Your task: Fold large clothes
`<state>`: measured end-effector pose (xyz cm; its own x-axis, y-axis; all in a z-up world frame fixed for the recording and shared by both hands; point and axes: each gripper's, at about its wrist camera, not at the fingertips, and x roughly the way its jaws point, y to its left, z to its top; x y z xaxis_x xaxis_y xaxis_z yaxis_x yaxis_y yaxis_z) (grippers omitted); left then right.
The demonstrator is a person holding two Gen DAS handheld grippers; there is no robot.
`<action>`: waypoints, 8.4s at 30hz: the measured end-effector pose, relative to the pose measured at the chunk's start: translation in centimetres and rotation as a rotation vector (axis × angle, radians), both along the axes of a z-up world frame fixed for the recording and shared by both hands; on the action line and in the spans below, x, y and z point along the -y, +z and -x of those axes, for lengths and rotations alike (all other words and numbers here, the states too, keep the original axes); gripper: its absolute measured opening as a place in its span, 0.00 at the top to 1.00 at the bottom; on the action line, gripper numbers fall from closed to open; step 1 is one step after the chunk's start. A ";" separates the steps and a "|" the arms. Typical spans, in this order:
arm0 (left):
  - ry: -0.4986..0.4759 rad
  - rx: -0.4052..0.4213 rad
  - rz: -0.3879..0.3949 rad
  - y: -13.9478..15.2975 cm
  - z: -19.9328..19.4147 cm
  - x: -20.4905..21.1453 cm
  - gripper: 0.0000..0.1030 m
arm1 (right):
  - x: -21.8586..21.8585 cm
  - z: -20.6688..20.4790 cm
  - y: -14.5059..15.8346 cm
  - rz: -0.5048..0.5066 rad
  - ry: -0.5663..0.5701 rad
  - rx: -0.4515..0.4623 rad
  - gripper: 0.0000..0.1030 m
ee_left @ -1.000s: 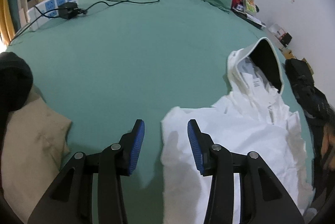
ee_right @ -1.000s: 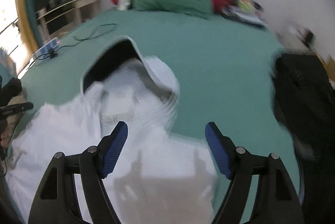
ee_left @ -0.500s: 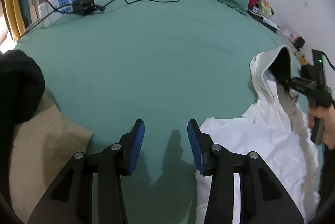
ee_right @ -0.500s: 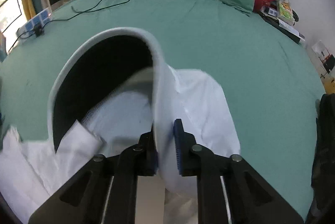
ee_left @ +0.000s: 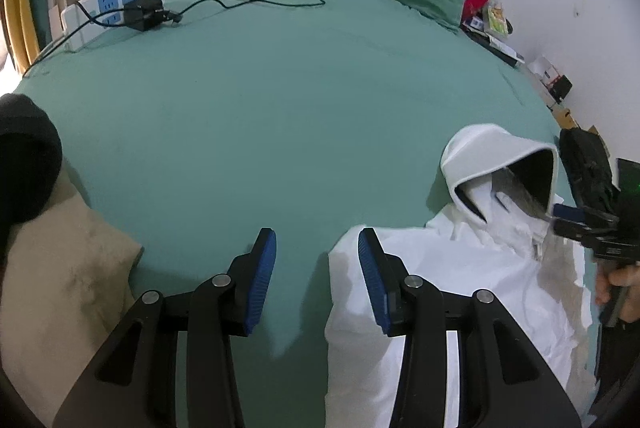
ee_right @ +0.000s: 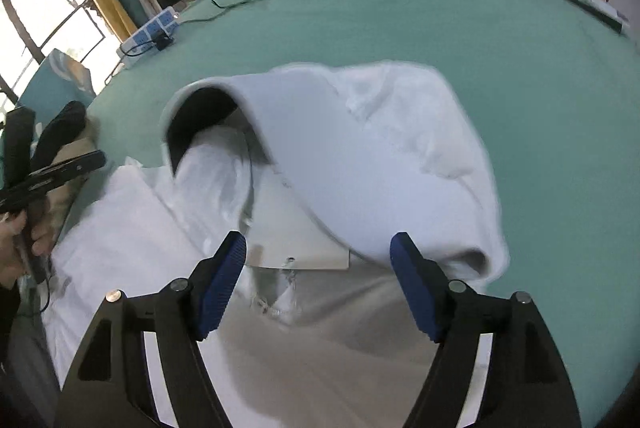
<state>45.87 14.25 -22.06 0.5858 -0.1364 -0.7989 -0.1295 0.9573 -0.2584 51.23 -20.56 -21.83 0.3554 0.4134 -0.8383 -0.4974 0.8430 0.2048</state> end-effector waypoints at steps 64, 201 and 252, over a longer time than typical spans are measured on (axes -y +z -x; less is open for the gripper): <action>-0.220 0.177 -0.142 4.9 4.7 5.3 0.56 | -15.9 17.3 -7.9 0.958 0.402 0.926 0.68; -0.243 0.021 -0.061 3.3 9.3 11.2 0.55 | 3.2 14.2 1.1 0.055 -0.138 0.266 0.52; 0.004 -0.042 -0.089 -1.4 28.2 0.1 0.94 | 21.8 36.0 2.6 -0.026 -0.790 0.213 0.97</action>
<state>17.70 14.10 -23.47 0.5518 -0.0613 -0.8317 -0.1424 0.9757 -0.1664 15.20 -42.32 -19.28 0.7009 -0.0074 -0.7132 0.2112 0.9573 0.1975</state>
